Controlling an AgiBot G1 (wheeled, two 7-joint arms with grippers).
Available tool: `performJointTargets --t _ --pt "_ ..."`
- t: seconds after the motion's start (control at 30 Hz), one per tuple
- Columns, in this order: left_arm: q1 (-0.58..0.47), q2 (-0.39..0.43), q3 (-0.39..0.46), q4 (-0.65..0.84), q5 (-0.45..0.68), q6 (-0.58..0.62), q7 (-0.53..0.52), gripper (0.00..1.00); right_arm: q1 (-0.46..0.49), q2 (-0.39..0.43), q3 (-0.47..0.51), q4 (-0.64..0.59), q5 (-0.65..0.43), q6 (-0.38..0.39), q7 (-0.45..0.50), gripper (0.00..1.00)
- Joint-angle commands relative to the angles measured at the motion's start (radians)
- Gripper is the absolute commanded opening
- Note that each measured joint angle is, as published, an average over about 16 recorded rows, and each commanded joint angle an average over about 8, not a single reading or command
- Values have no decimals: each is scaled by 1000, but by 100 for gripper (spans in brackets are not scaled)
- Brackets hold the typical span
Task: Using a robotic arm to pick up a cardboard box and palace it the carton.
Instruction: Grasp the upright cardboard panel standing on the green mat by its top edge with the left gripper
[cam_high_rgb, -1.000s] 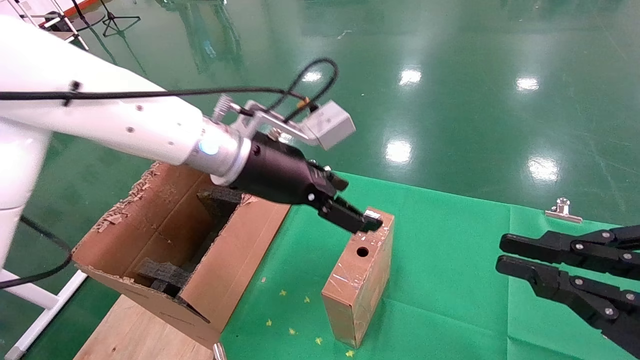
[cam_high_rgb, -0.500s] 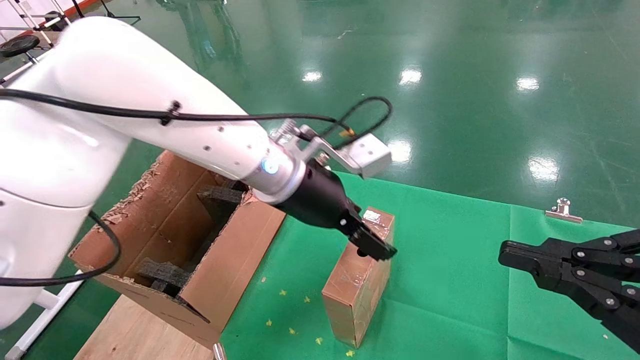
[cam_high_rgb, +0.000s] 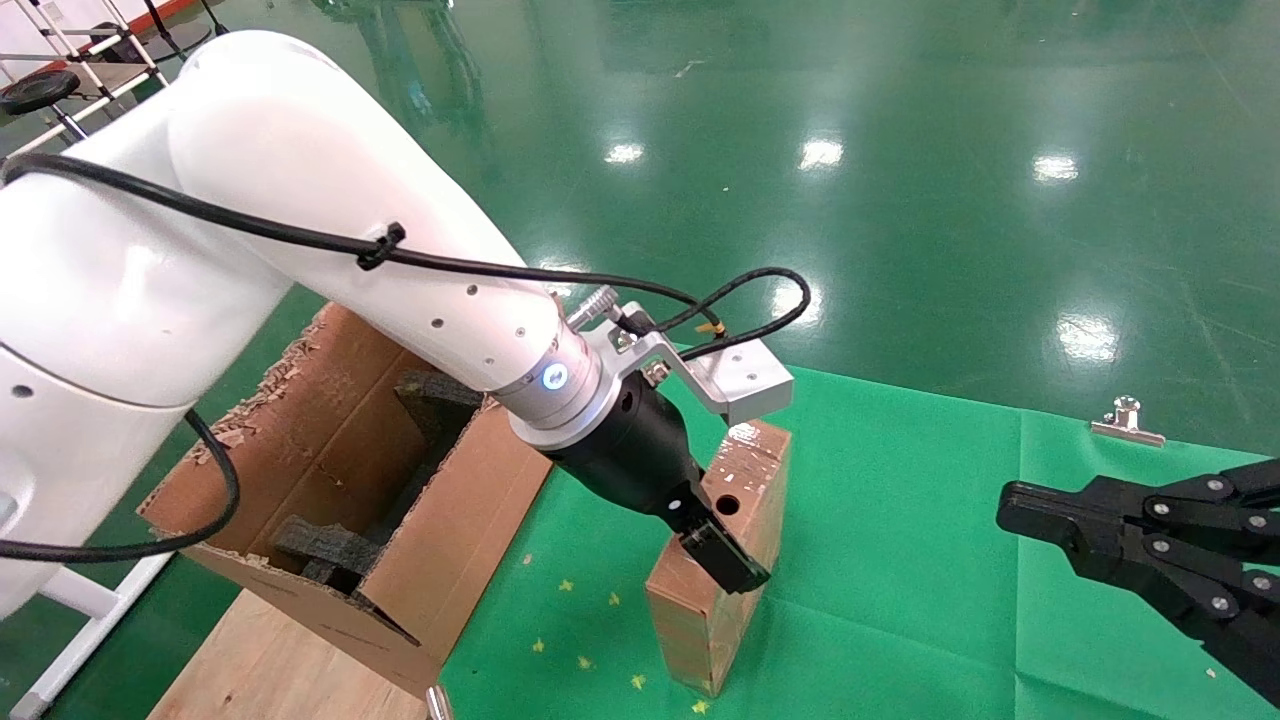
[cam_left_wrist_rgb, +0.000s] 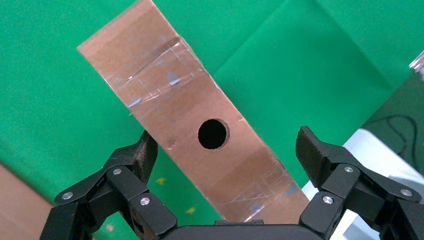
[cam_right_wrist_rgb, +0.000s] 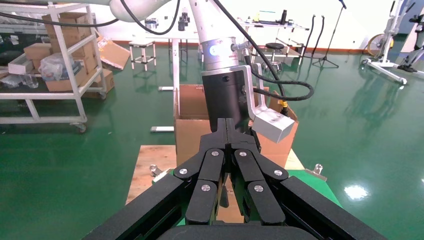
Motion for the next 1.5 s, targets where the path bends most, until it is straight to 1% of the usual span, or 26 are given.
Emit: performJointTargets --t 0.03,0.17,0.2,0.23,0.27,0.3,0.33,0.43,0.47,0.5,0.53,0.57,0.6,1.5 --pt "-14 0 27 0 0 -3 1 100 0 0 0 0 0 0 0 0" --pt "-31 1 59 -1 -1 -7 3 100 0 0 0 0 0 0 0 1" --pt "-34 1 66 -1 -2 -8 4 100 0 0 0 0 0 0 0 6" --pt "-36 1 71 -1 -3 -8 4 100 0 0 0 0 0 0 0 13" --pt "-38 2 75 -1 -3 -9 5 100 0 0 0 0 0 0 0 26" --pt "-40 2 78 -1 -3 -9 6 97 0 0 0 0 0 0 0 38" --pt "-41 2 81 -1 -4 -10 6 88 0 0 0 0 0 0 0 51" --pt "-43 2 83 -1 -4 -10 6 50 0 0 0 0 0 0 0 87" --pt "-43 2 82 -1 -4 -11 6 38 0 0 0 0 0 0 0 95" --pt "-42 2 81 -1 -4 -11 6 25 0 0 0 0 0 0 0 100" --pt "-42 2 80 -1 -4 -11 6 13 0 0 0 0 0 0 0 100" --pt "-41 2 78 -1 -4 -11 6 4 0 0 0 0 0 0 0 100" --pt "-41 2 77 -1 -4 -11 6 0 0 0 0 0 0 0 0 100" --pt "-34 1 65 3 -2 -12 5 0 0 0 0 0 0 0 0 100"
